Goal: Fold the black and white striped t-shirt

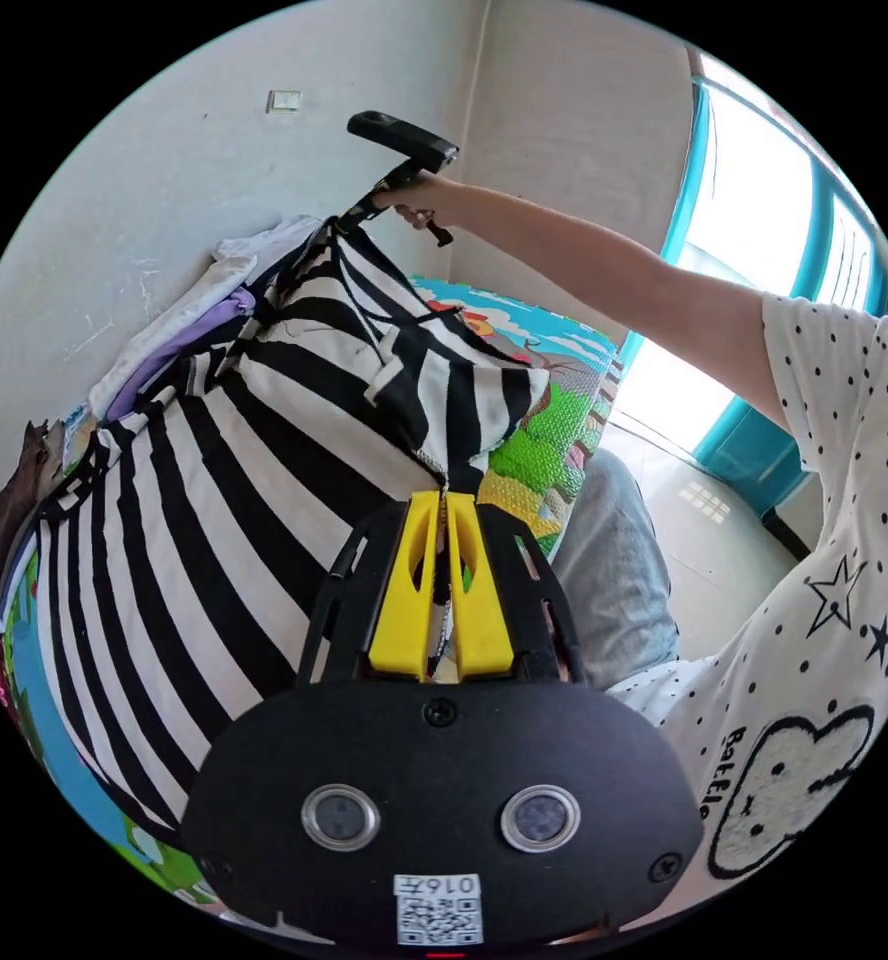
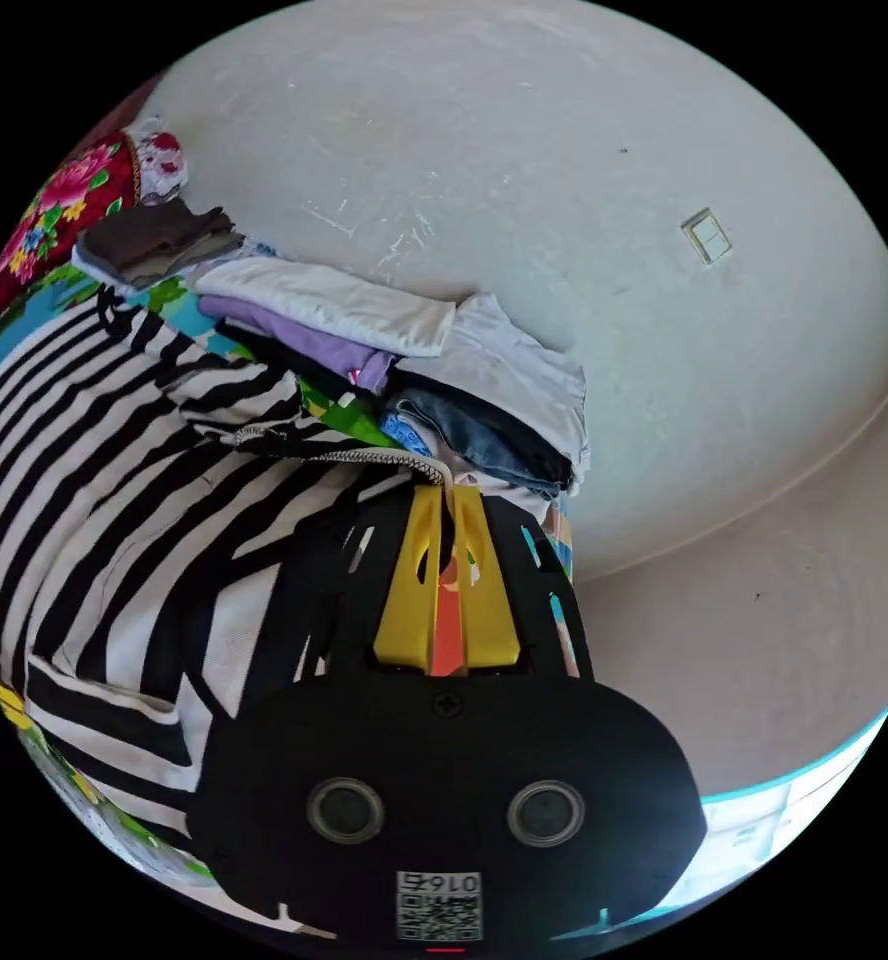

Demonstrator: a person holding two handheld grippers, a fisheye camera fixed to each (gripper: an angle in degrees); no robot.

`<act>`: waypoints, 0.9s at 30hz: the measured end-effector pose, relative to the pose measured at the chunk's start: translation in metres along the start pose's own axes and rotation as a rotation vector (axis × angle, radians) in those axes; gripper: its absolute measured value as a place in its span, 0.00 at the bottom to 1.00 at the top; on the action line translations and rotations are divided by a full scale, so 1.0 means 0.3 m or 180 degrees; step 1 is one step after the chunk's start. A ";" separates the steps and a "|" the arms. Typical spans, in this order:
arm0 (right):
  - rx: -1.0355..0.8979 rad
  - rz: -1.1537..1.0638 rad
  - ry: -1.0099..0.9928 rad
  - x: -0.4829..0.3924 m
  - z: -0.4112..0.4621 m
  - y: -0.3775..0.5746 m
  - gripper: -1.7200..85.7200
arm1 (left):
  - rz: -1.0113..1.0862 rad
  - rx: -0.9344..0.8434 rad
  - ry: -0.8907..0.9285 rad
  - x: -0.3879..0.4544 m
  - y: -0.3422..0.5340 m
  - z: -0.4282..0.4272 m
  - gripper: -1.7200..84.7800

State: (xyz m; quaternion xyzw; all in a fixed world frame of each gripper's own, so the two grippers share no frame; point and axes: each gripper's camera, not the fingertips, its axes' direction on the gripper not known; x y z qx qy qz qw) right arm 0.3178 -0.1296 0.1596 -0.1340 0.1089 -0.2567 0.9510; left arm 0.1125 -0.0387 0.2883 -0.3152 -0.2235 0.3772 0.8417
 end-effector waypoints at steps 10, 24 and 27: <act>0.0395 0.0834 -0.1197 0.222 0.037 0.323 0.16 | -0.1130 0.0355 -0.0910 -0.170 0.360 -0.365 0.09; -0.0241 0.0851 -0.1180 -0.033 -0.108 0.947 0.18 | -0.2181 -0.0477 -0.1624 -0.307 0.760 -0.454 0.15; -0.0084 0.0872 -0.1359 -0.069 -0.131 0.973 0.10 | -0.2096 -0.0341 -0.1784 -0.255 0.757 -0.438 0.14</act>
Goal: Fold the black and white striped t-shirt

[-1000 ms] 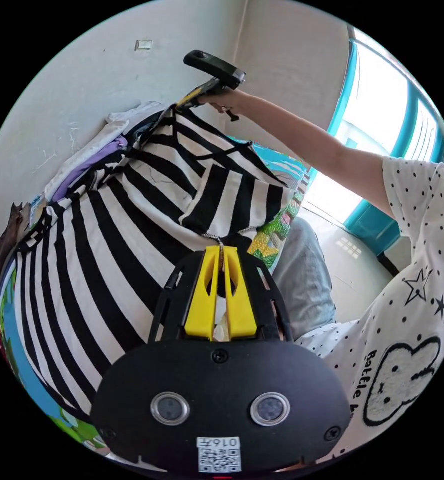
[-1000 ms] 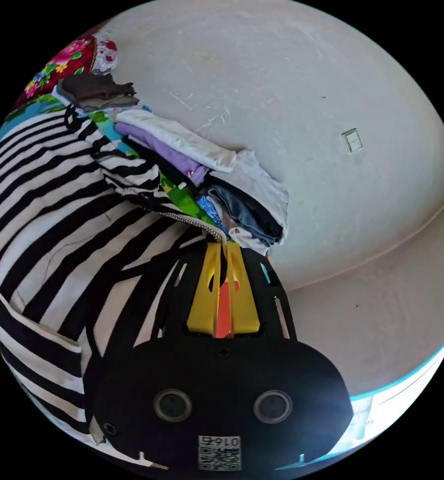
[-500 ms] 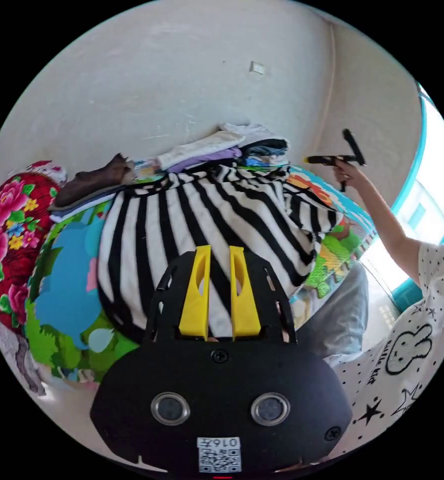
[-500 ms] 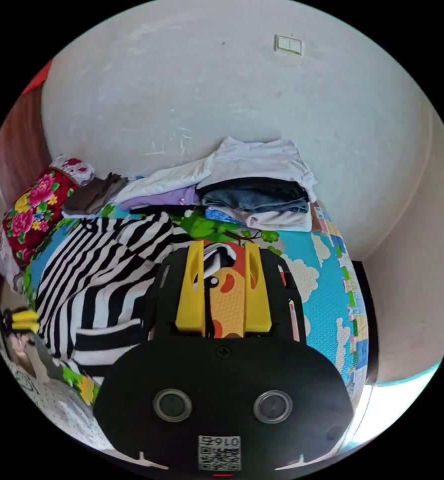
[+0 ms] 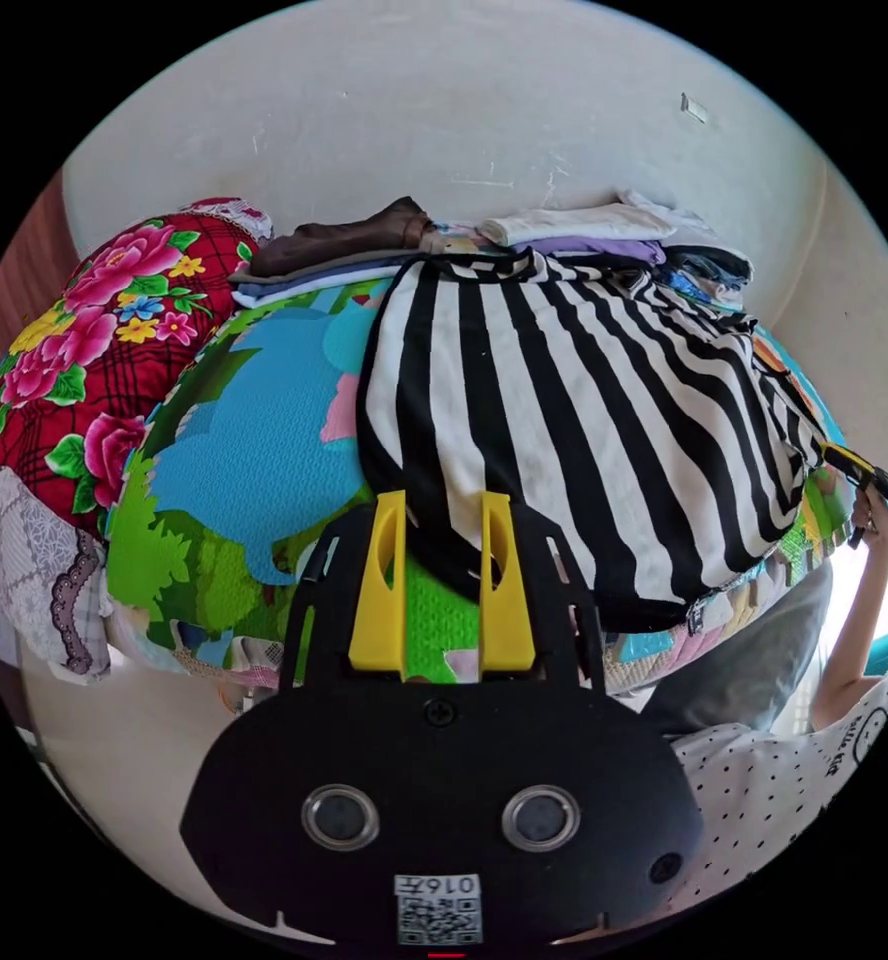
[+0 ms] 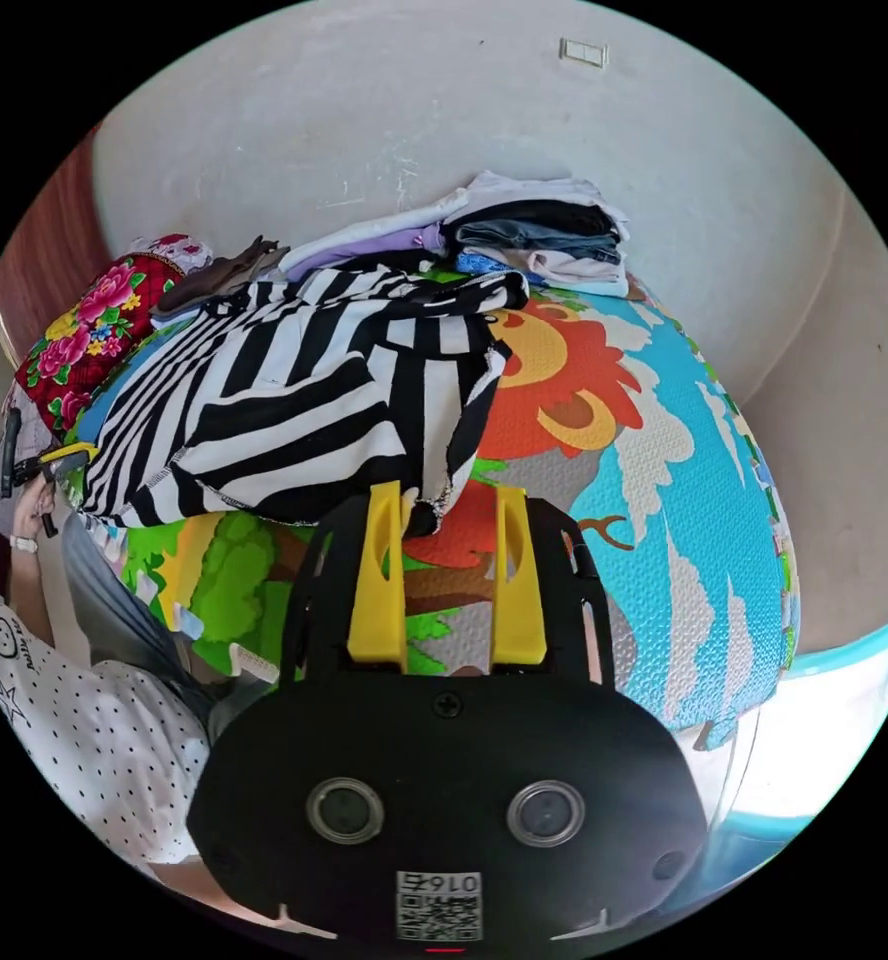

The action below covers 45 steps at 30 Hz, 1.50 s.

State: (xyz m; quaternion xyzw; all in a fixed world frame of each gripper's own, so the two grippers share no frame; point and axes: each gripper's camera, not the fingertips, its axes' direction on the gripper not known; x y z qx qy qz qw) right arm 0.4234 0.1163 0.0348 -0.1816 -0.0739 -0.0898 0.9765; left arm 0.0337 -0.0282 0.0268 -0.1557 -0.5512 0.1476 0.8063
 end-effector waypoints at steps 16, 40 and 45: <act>-0.0117 -0.0017 0.0510 -0.071 -0.256 0.324 0.10 | -0.0003 0.0036 0.0087 0.002 -0.009 -0.091 0.12; 0.0049 -0.0380 0.0131 -0.119 -0.328 0.558 0.17 | 0.2052 0.0101 0.2059 1.003 -0.478 -0.024 0.13; 0.0146 -0.0128 0.0003 -0.037 -0.378 0.671 0.17 | 0.2044 0.0001 0.2226 1.086 -0.561 0.010 0.12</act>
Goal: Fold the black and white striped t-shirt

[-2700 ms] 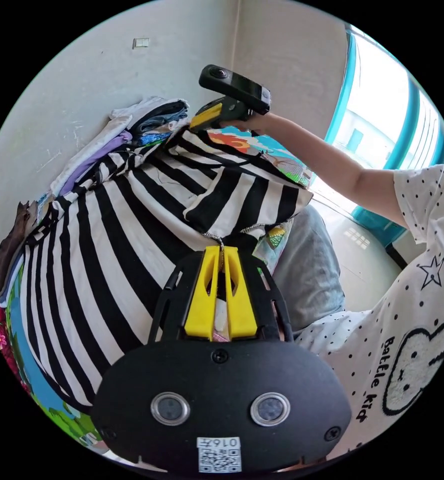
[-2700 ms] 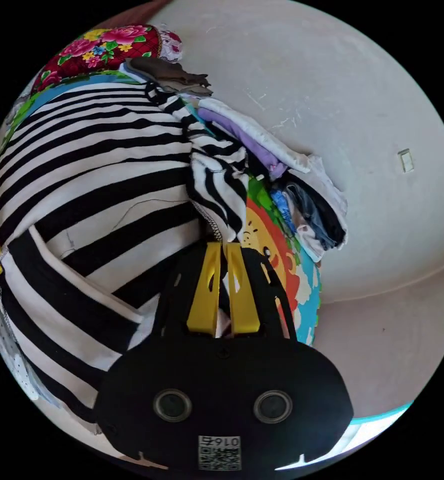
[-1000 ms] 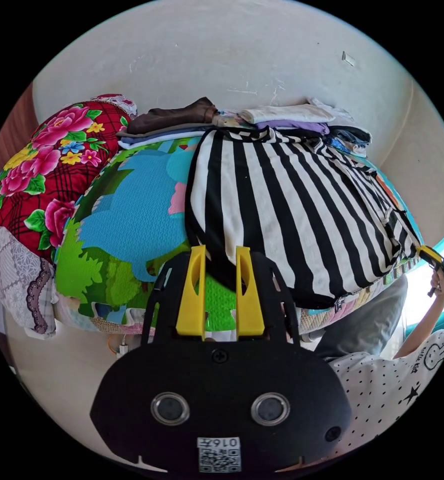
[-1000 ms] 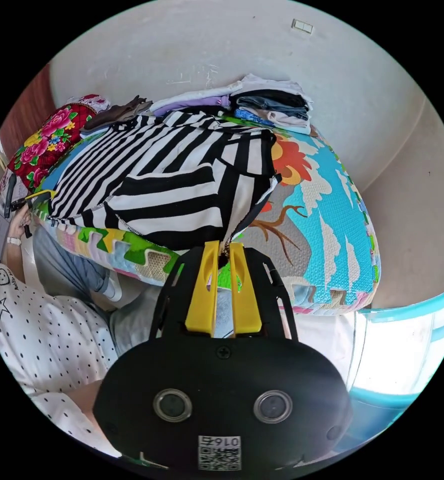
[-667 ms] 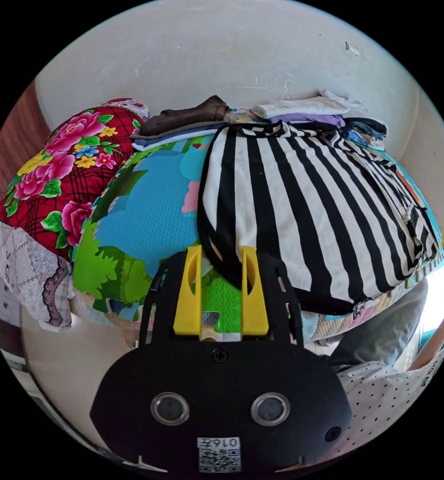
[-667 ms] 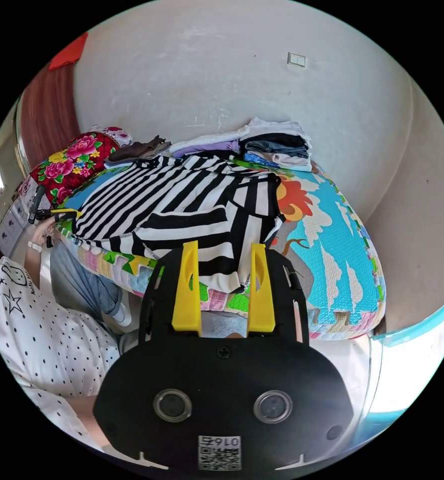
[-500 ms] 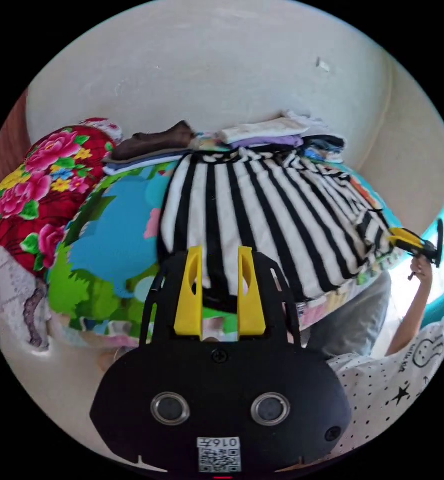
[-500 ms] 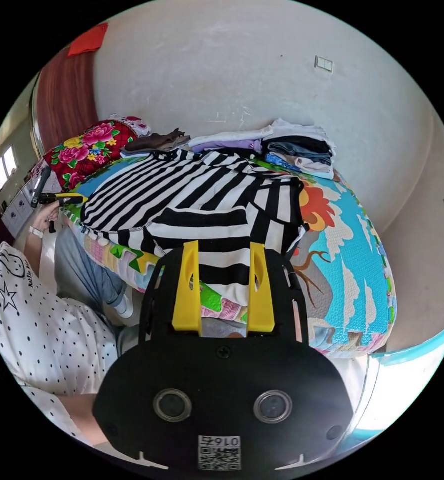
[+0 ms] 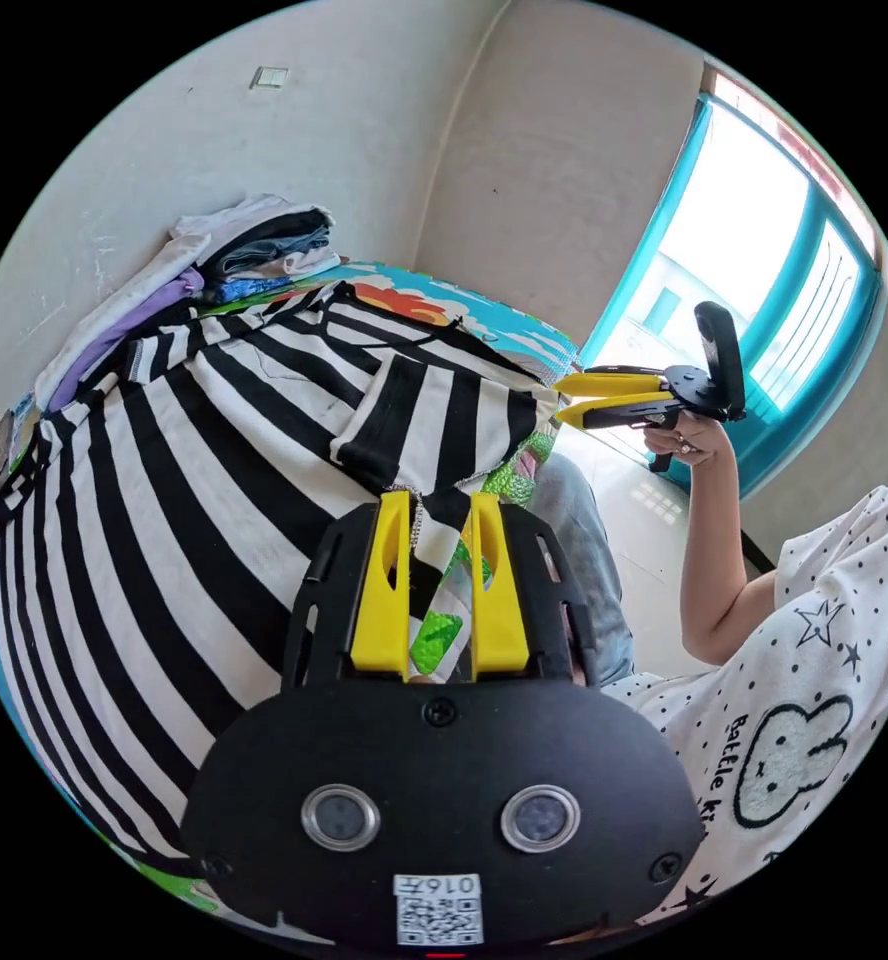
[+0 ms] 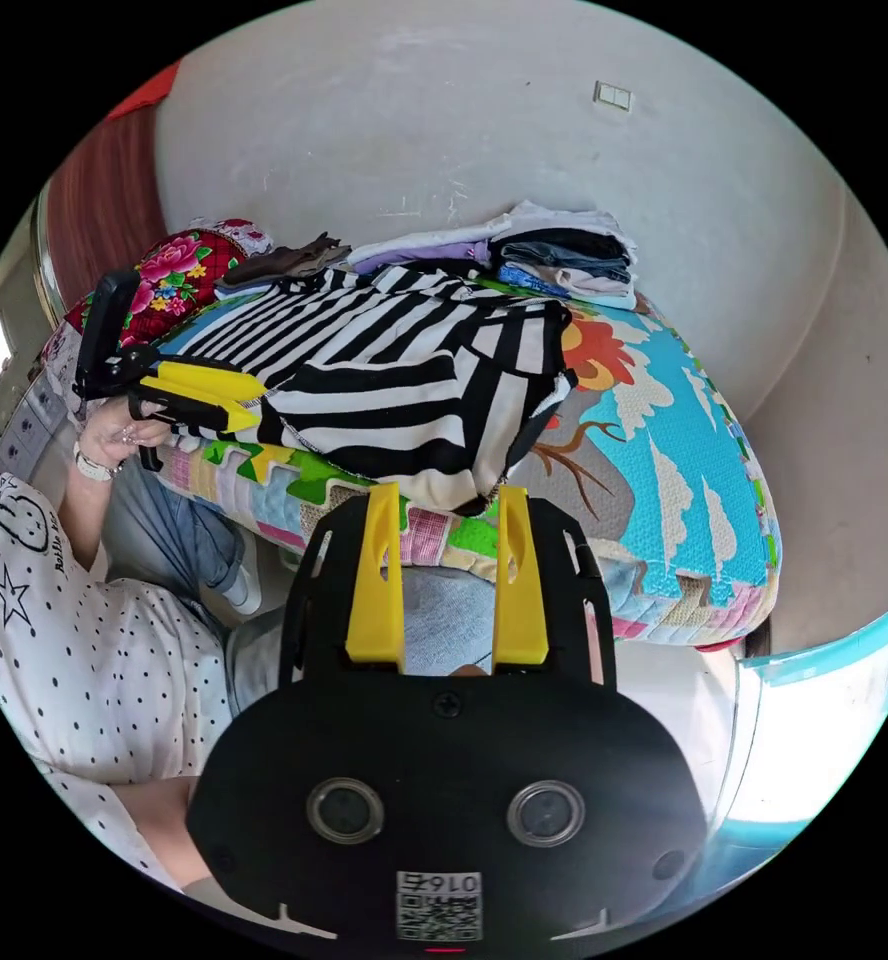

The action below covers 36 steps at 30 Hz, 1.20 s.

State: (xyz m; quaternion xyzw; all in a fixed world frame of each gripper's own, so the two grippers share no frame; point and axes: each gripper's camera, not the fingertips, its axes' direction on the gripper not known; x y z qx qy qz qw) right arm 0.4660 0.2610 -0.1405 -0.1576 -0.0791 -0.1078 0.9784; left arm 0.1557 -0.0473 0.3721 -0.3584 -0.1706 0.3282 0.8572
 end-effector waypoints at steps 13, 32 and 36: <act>-0.0103 -0.0520 0.0001 -0.041 0.007 0.006 0.15 | -0.0002 -0.0129 0.0052 -0.014 -0.123 -0.030 0.08; -0.0002 -0.0589 -0.0166 0.003 -0.004 0.011 0.02 | 0.0180 0.0134 0.0238 0.038 -0.168 -0.064 0.01; -0.0014 -0.0615 -0.0289 0.022 0.000 0.021 0.02 | 0.0055 0.0037 0.0288 0.022 -0.113 -0.041 0.01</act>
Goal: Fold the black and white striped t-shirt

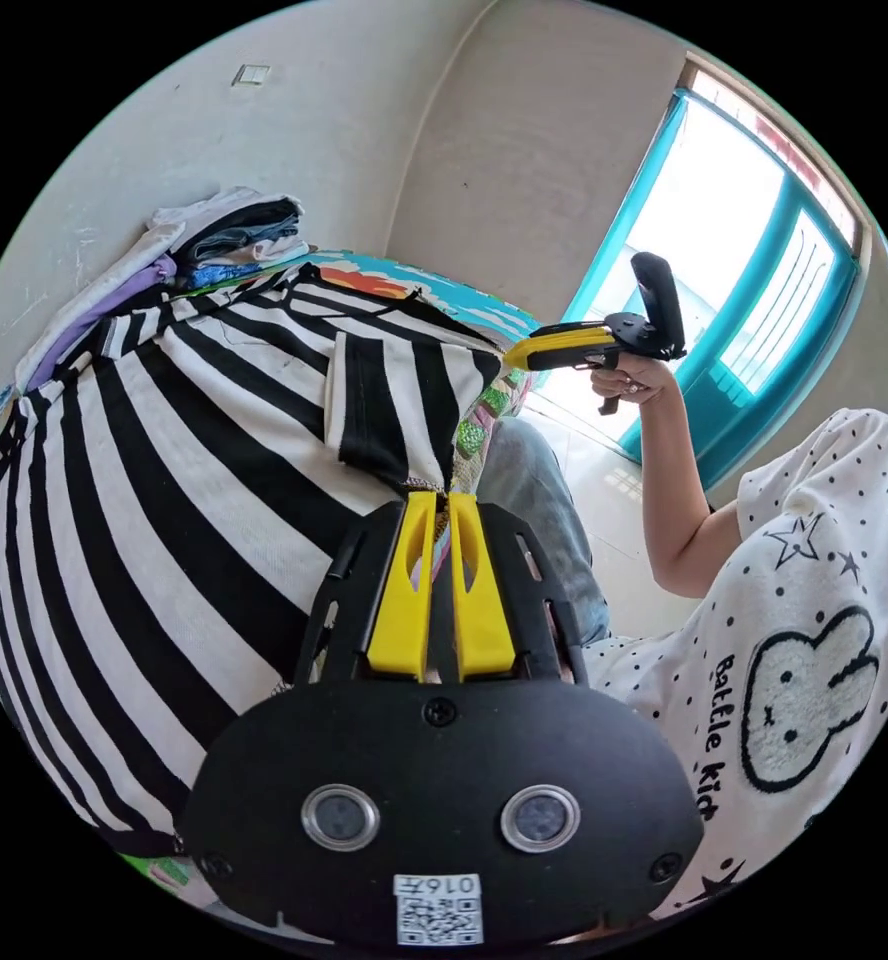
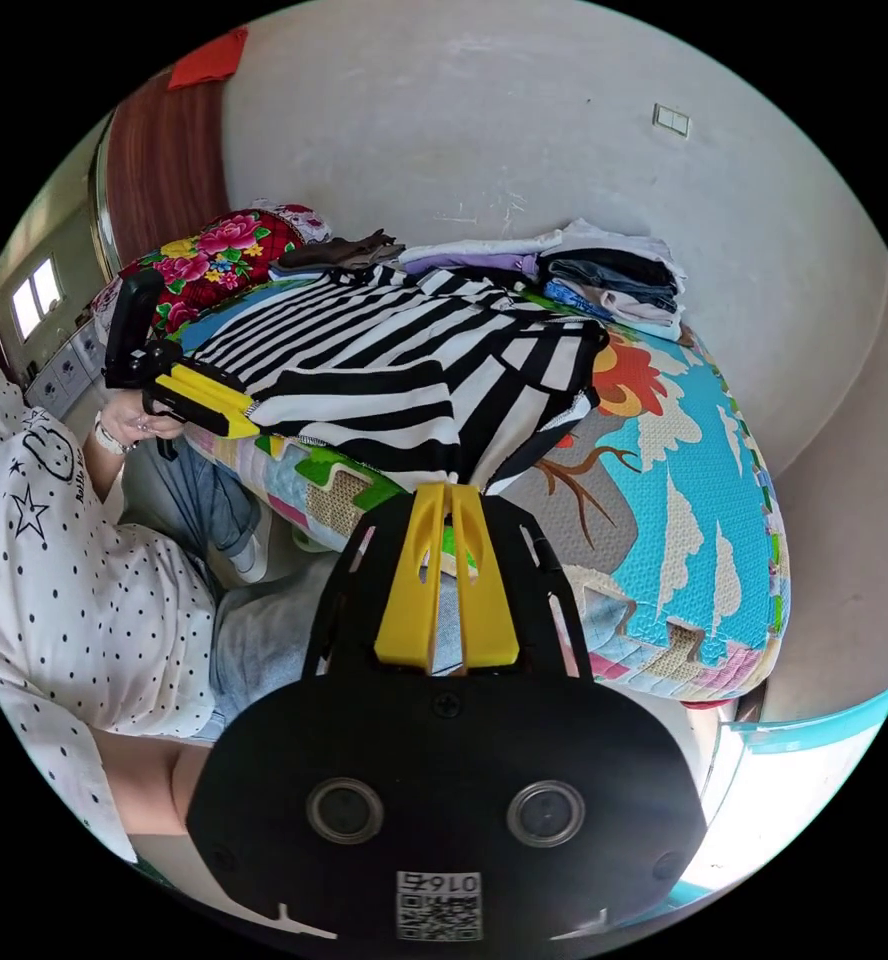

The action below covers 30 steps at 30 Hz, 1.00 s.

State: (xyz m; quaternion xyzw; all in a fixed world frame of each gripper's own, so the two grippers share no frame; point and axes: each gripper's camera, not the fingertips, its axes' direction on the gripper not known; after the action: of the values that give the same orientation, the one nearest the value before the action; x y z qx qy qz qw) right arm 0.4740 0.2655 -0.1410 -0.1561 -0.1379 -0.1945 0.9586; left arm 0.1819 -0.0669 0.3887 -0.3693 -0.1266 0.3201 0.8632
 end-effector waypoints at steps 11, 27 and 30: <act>0.0085 -0.0041 0.0097 0.013 -0.026 0.010 0.02 | -0.0229 0.0153 0.0226 -0.065 0.046 -0.147 0.04; -0.0348 -0.0197 -0.0542 0.049 0.327 -0.508 0.05 | -0.0351 0.0153 -0.0102 -0.126 -0.040 -0.165 0.05; -0.0197 -0.0141 -0.0444 0.044 0.333 -0.549 0.04 | -0.0339 0.0245 -0.0181 -0.116 -0.008 -0.225 0.03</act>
State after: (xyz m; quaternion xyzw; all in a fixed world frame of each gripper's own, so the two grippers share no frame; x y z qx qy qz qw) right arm 0.3969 0.1523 -0.0049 -0.1956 -0.2017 -0.2085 0.9368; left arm 0.1871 -0.1283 0.3443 -0.3193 -0.1582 0.2888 0.8886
